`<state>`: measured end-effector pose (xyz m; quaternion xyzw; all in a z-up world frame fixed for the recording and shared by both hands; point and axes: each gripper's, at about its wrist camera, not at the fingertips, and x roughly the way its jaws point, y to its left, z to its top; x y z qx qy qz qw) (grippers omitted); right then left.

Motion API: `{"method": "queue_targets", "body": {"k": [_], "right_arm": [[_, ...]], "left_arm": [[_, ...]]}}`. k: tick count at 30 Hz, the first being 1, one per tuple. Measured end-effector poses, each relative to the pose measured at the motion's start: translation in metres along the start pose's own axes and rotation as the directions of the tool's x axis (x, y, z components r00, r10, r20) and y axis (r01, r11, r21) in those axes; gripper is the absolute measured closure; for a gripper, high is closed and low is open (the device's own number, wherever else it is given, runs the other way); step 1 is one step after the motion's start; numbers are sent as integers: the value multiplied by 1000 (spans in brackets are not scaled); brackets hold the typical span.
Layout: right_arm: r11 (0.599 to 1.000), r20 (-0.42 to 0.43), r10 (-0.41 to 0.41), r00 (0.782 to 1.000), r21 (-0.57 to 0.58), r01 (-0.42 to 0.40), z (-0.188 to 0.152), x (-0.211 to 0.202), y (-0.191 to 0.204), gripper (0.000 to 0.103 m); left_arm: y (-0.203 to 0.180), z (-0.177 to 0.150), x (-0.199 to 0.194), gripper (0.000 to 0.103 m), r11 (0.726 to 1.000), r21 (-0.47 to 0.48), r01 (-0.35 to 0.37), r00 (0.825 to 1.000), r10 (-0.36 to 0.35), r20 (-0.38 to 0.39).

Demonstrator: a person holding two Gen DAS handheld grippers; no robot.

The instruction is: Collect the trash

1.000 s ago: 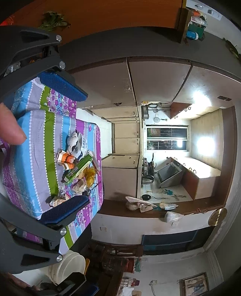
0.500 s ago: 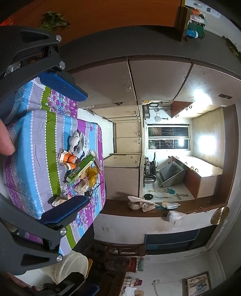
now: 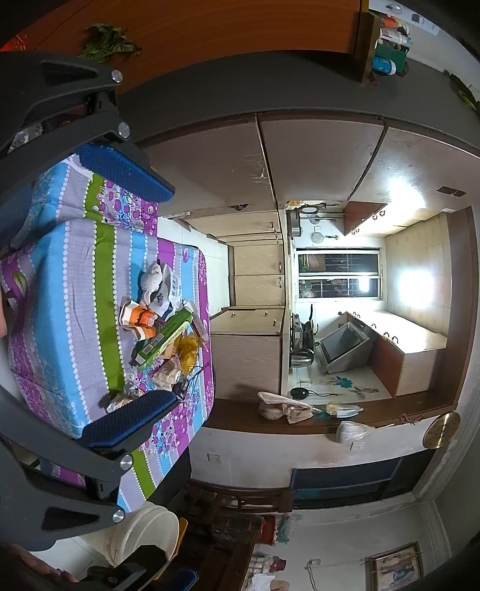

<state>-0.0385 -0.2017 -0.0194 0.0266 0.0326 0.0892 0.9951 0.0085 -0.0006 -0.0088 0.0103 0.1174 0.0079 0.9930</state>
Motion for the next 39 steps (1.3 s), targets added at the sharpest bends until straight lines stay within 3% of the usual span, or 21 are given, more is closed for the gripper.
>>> {"method": "queue_targets", "body": {"k": [20,25,27,29,31,36,39], "right_arm": [[1000,-17,13,1000,-4,-13,-2,5,0,4],[998,-97,61,993,9,-61,-13,27,-14,4],[993,-170,113,979,38,-108,-23,48,-28,4],[984,-257,174,950,79,-159,-34,74,-41,4],[976,-338,217,916,95,-196,-47,104,-49,5],[967,-482,250,840,86,-239,-71,179,-61,5],[965,-552,242,798,53,-256,-81,223,-62,5]], "left_arm": [[0,-2,4,5,1000,2,2,1000,-2,-12],[13,-10,39,5,999,-30,33,993,-37,-108],[22,-18,64,5,998,-46,45,985,-52,-167],[30,-27,91,5,997,-64,52,971,-66,-230],[42,-40,125,5,993,-97,72,945,-99,-311],[46,-68,177,5,986,-105,129,885,-162,-436],[31,-69,201,5,974,-97,206,859,-227,-459]]}}
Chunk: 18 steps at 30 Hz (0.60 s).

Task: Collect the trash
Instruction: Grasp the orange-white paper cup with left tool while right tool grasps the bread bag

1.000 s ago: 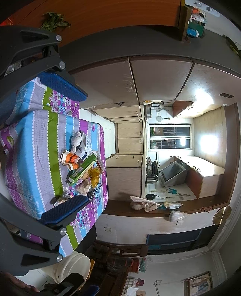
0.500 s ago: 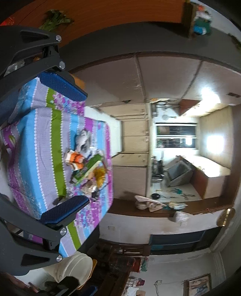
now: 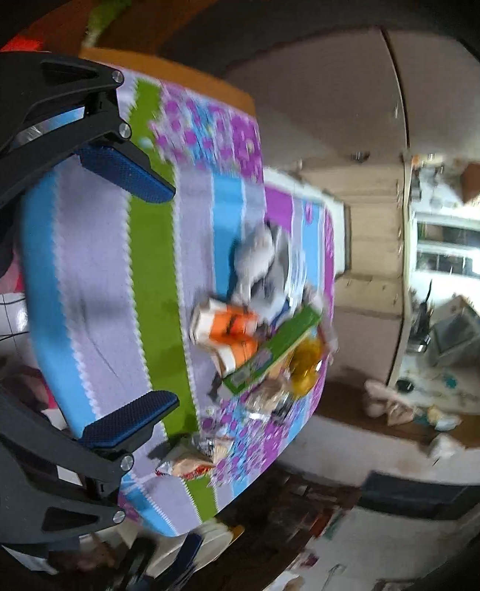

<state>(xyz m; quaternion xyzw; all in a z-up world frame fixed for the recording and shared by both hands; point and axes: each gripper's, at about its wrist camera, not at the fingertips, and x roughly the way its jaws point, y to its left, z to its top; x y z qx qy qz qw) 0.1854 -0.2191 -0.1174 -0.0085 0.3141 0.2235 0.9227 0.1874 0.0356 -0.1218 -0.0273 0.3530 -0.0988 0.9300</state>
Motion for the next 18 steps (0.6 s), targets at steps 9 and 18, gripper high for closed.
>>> {"method": "queue_targets", "body": {"k": [9,18], "right_arm": [[1000,-161,7,987,-21,-11,23,82,-27,5],[1000,-226,7,974,19,-2,24,110,-43,35]], "left_arm": [[-17,38,74,7,999,18,51,994,-49,-98],[-21,39,113,31,999,-16,34,981,-36,-191]]}}
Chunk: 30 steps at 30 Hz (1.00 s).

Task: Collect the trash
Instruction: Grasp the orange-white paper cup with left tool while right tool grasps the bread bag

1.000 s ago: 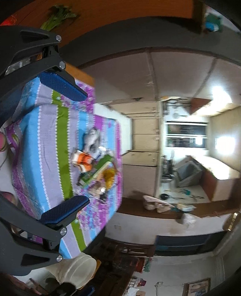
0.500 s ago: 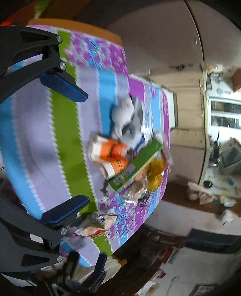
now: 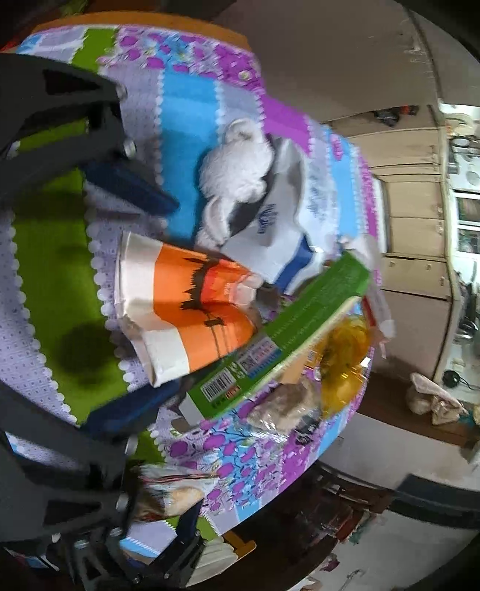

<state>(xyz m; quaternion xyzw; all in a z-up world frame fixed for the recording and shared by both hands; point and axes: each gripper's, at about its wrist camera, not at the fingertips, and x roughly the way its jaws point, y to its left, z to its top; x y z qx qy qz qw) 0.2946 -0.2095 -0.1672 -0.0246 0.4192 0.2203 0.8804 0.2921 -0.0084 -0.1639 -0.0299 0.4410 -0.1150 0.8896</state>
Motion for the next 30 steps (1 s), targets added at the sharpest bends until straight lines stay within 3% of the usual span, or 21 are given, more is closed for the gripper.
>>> {"method": "queue_targets", "body": {"k": [2,5,9,19,30], "right_arm": [[1000,2,-8,1000,2,8,1,1,0,37],[1000,9,-10,1000,1,10,0,-1,2,48],[1000,21,-5,1000,13,5,-4,-5,6,55],[998,129,-32,991,58,24,-16,-35,16,57],[993,266,-114,957,66,99,-20,-91,34,57]], "left_arm": [[2,-1,2,39,1000,-16,-3,1000,3,7],[4,0,1,57,1000,-22,-14,1000,14,12],[9,-2,-1,61,999,-53,1,1000,0,23],[11,-22,-31,63,998,-57,4,996,1,89],[-8,-24,-83,65,1000,-21,-3,973,8,232]]}}
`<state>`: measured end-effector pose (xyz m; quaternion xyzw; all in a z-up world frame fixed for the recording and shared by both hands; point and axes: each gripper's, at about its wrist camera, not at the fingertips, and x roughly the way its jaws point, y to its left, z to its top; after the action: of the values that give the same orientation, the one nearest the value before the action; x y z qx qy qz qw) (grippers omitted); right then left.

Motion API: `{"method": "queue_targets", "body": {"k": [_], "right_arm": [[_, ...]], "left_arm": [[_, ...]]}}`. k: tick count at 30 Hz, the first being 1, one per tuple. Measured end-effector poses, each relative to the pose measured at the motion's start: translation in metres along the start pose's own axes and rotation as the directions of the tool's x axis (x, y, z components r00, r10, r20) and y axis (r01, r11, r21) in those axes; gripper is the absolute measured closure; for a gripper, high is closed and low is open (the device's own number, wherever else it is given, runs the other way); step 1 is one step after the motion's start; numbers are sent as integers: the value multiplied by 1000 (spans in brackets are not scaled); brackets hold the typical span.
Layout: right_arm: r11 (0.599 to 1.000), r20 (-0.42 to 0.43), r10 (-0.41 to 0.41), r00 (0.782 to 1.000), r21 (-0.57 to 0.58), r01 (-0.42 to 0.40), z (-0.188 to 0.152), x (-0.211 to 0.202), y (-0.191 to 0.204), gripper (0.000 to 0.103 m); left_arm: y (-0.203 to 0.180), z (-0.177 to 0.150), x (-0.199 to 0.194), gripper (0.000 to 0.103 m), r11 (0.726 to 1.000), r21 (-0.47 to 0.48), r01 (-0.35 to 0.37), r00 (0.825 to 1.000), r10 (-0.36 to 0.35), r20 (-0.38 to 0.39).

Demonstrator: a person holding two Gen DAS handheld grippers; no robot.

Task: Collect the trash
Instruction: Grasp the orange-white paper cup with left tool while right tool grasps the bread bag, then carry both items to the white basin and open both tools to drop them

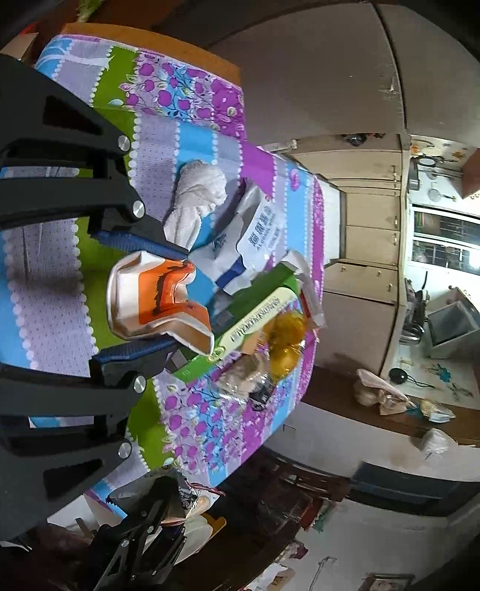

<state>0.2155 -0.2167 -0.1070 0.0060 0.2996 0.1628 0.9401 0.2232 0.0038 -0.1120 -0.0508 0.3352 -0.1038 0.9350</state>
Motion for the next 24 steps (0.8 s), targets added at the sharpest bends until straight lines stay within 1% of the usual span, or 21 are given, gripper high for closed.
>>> {"method": "queue_targets", "body": {"k": [2,5,7,9,14,19,20,24], "right_arm": [[1000,20,-14,1000,8,14,2,-8,-1,57],[999,73,-46,996,21,44,8,-29,-4,57],[997,112,-71,991,30,68,14,-43,-7,57],[996,135,-85,987,37,81,17,-54,-11,57],[988,188,-149,971,62,139,28,-87,-25,57],[967,244,-252,936,109,232,34,-136,-51,57],[961,254,-274,928,120,251,34,-147,-57,57],[923,269,-377,886,184,337,32,-190,-92,57]], "left_arm": [[0,1,-5,66,1000,-10,7,1000,-7,13],[-7,6,-19,66,1000,5,19,999,-19,48],[-17,11,-27,66,999,26,29,997,-31,76],[-28,17,-34,66,998,39,49,994,-52,97],[-59,27,-50,66,992,78,99,983,-110,145],[-112,39,-62,66,972,149,180,962,-206,181],[-120,41,-62,66,969,160,190,958,-219,186],[-170,50,-65,66,942,212,259,932,-301,200]]}}
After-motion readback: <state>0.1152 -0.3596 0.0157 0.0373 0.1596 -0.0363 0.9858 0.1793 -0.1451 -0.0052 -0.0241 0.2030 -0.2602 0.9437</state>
